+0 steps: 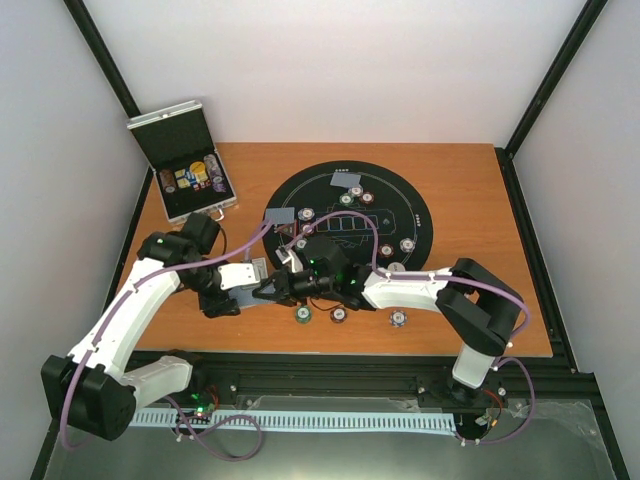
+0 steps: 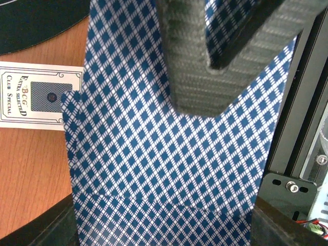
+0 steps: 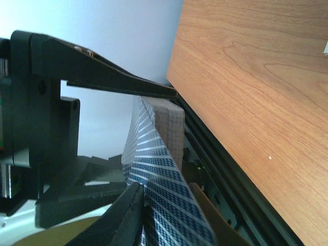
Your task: Distribute texas hold em gaming equipment
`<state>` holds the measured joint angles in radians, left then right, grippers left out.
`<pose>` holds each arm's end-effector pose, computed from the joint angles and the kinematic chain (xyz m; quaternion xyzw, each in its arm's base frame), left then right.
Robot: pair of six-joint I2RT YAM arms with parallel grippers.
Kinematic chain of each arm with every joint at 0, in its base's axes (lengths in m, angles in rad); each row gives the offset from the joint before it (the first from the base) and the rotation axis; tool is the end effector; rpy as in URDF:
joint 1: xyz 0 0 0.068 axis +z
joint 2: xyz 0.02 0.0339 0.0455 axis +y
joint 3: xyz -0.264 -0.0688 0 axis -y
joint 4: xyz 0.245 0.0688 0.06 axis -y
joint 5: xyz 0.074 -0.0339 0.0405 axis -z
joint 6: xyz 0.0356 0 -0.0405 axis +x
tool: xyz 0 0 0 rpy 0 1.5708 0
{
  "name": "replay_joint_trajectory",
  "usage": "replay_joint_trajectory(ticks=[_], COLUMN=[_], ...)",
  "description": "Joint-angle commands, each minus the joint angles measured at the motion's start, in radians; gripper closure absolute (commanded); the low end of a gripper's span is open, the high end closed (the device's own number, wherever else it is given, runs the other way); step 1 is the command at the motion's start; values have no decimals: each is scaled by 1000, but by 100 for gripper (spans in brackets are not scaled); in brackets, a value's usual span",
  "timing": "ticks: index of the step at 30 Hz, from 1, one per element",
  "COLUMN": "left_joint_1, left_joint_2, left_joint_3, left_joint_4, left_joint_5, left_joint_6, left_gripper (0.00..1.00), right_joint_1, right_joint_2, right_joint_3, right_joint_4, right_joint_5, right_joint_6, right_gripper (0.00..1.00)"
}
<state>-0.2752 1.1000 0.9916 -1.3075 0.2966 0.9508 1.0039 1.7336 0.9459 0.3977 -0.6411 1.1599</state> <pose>0.1579 -0.0554 0.2752 0.5767 0.7999 -0.1136 0.1210 0.1823 0.3261 0.2037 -0.1134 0.7997 0.5894 0.0170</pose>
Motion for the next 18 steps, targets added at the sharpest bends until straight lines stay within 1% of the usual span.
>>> replay_joint_trajectory(ticks=[1, 3, 9, 13, 18], left_joint_1=[2, 1, 2, 2, 2], left_joint_2=[-28, -30, -32, -32, -31], left_joint_3=[9, 10, 12, 10, 11], left_joint_4=[6, 7, 3, 2, 5], left_joint_5=[12, 13, 12, 11, 11], left_joint_6=[25, 24, 26, 25, 25], left_gripper=[99, 99, 99, 99, 99], right_joint_1=[-4, -4, -27, -49, -98], right_joint_2=[-31, -44, -79, -112, -159], right_joint_3=[13, 21, 13, 14, -1], right_joint_4=[-120, -158, -226, -279, -335], right_joint_5=[24, 32, 34, 35, 30], right_joint_6=[-40, -56, -83, -109, -147], right_gripper=[80, 82, 83, 91, 93])
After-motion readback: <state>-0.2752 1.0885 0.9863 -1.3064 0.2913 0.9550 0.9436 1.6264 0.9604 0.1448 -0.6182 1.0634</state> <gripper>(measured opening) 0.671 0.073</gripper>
